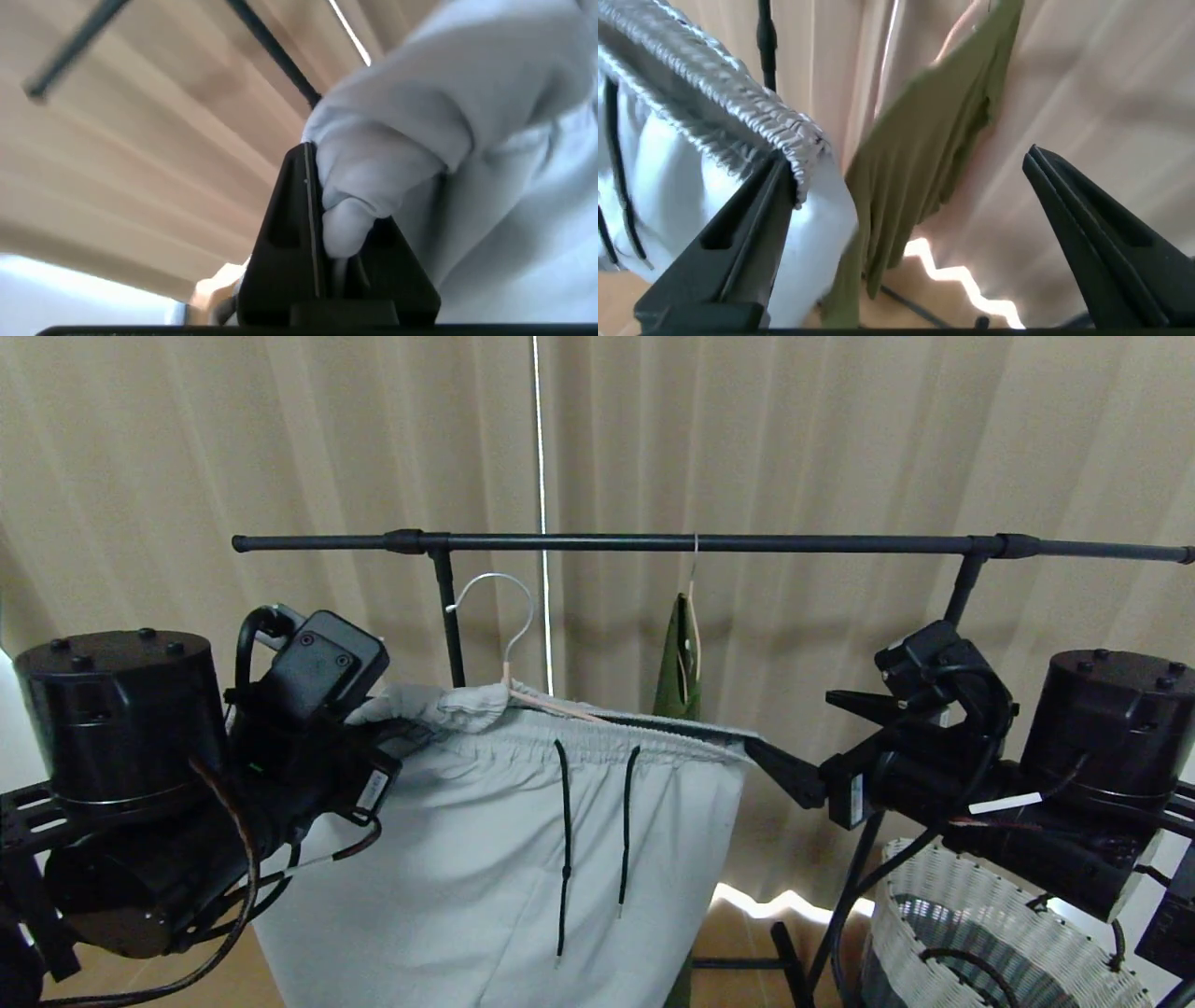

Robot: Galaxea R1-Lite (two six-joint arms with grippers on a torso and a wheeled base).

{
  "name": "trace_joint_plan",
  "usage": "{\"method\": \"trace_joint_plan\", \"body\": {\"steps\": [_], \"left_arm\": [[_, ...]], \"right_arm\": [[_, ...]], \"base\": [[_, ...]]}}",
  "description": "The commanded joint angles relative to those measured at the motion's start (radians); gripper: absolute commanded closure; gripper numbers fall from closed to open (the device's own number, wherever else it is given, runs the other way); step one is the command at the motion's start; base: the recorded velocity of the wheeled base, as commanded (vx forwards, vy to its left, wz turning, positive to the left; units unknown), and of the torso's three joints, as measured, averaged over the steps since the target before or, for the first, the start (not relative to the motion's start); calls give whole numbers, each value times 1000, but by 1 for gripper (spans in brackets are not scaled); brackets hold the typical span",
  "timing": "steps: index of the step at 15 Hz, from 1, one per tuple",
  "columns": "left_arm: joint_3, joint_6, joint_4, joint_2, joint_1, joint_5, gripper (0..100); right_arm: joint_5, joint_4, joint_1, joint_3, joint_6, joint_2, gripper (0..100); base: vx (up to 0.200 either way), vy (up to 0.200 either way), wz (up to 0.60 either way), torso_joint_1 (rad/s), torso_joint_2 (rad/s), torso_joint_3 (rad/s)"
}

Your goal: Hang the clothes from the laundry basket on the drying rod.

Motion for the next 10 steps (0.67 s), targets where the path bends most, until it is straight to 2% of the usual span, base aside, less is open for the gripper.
{"method": "trace_joint_plan", "body": {"steps": [1,3,5,7,10], "left_arm": [[-20,-29,-4,37,-9,20,100],[-23,-32,-3,39,-9,22,100],[-40,-58,-4,49,-28,22,100],[-72,-100,-3,54,-42,22,100],[-81,-135,-3,68,-74,22,100]], "right_arm": [[2,0,-7,18,-1,-10,0],[37,-14,-1,16,2,-25,0],[147,-15,13,7,-29,-31,0],[167,-5,14,-8,-118,-22,0],[229,-8,48,-44,-148,-1,0]], "base": [[0,0,0,0,0,0],[0,0,0,0,0,0],[0,0,0,0,0,0],[0,0,0,0,0,0],[0,0,0,0,0,0]]}}
